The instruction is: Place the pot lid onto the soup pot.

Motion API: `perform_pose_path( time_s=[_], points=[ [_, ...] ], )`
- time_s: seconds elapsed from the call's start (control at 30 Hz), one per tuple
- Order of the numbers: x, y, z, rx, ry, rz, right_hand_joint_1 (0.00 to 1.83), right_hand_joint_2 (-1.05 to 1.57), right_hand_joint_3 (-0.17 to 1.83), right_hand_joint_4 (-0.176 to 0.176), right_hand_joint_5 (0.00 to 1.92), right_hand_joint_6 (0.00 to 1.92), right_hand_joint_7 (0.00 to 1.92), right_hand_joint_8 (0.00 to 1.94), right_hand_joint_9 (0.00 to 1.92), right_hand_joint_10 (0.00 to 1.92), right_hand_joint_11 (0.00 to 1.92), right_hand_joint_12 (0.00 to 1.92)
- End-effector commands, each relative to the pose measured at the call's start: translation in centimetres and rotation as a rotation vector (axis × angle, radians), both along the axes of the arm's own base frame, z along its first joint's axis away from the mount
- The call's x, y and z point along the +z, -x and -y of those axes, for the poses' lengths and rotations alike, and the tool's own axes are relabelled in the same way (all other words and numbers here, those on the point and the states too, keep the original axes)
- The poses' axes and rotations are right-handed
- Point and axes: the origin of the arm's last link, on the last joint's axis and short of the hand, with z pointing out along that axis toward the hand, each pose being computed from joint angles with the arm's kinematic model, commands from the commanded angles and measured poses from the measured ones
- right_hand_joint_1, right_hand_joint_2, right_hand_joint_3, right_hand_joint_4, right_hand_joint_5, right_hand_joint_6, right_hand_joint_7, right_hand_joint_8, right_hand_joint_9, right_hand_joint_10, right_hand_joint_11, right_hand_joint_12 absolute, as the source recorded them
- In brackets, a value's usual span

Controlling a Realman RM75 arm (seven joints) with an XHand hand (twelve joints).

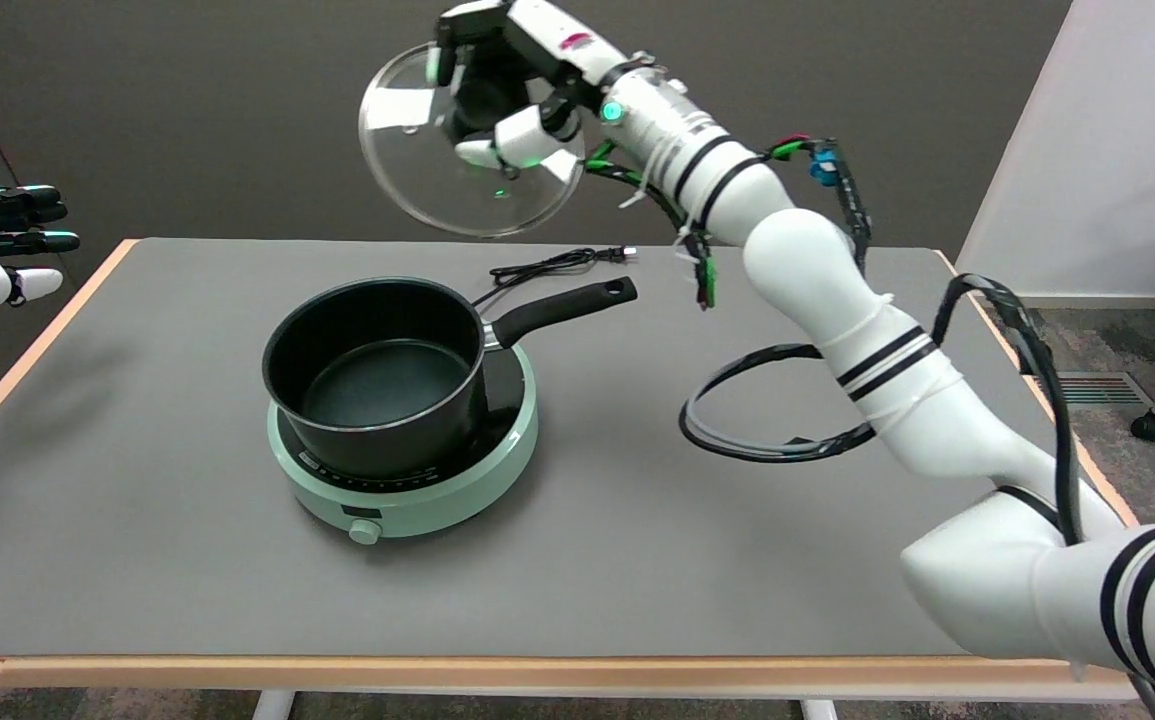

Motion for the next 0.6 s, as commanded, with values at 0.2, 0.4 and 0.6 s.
perform_pose_path(
  time_s=[0.2, 0.4, 0.6],
  points=[
    [-11.3, -2.5, -1.1, 0.013, -0.22, -0.136, 1.5, 0.83, 0.65, 0.167, 0.68, 1.23, 0.87, 1.25, 0.85, 1.55, 0.82, 1.86],
    [-14.4, -1.8, -1.5, -0.011, -0.251, -0.196, 1.51, 0.77, 0.75, 0.174, 0.65, 1.29, 0.9, 1.26, 0.86, 1.55, 0.82, 1.85],
    [-15.9, 0.0, -1.9, -0.068, -0.223, -0.254, 1.51, 0.76, 0.76, 0.173, 0.65, 1.29, 0.91, 1.26, 0.86, 1.55, 0.82, 1.86]
  ],
)
